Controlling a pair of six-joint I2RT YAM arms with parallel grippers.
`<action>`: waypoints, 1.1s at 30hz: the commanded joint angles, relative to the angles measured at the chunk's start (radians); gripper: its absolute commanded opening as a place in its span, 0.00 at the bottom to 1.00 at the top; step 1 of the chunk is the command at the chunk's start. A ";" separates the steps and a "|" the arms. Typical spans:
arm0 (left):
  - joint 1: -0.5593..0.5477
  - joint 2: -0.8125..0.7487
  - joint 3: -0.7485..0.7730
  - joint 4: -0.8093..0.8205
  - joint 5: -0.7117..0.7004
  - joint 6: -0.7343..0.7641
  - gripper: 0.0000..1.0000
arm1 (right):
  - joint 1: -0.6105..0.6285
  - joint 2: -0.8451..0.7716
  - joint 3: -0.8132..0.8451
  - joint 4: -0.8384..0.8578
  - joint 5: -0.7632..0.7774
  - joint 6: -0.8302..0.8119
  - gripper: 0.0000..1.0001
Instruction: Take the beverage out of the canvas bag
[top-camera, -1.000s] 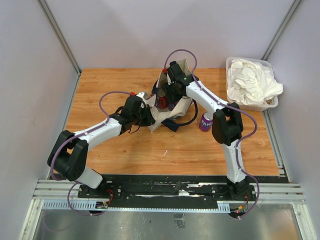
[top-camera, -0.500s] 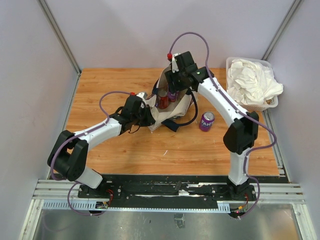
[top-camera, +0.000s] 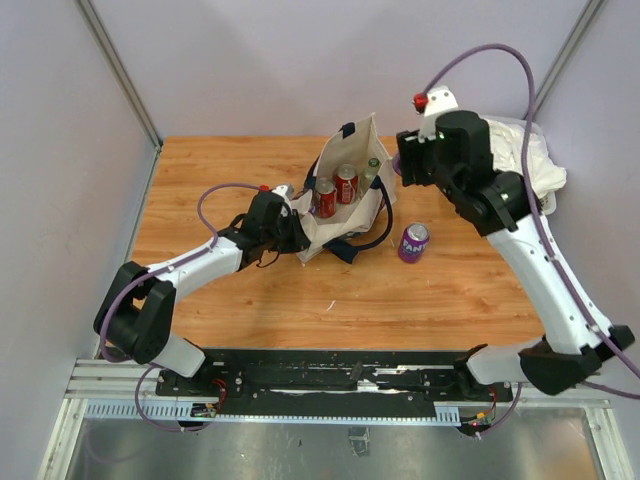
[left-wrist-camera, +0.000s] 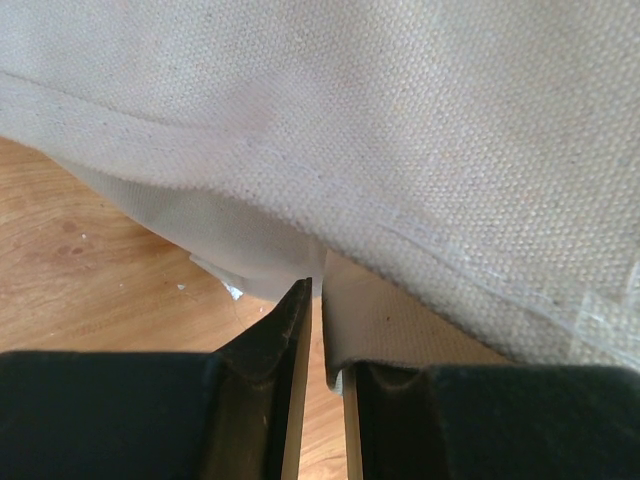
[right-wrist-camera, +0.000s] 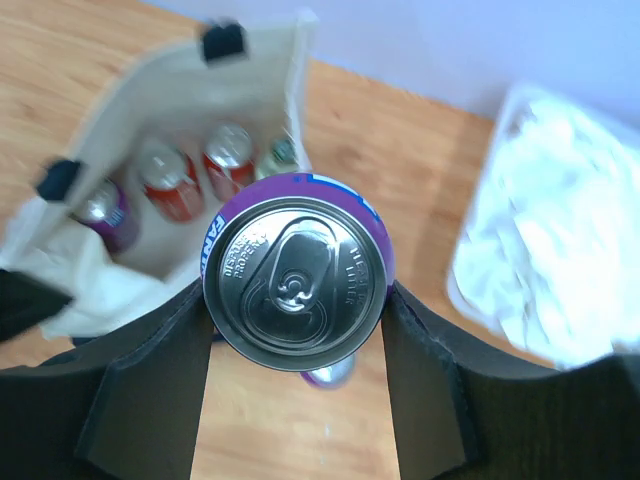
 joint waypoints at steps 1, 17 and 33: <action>0.005 0.006 -0.037 -0.097 -0.003 0.000 0.21 | -0.086 -0.159 -0.201 0.020 0.147 0.021 0.01; 0.005 0.003 -0.030 -0.117 -0.002 -0.002 0.21 | -0.411 -0.437 -0.862 0.218 0.040 0.226 0.01; 0.006 0.003 -0.026 -0.130 -0.005 0.007 0.21 | -0.508 -0.344 -1.042 0.388 -0.064 0.269 0.01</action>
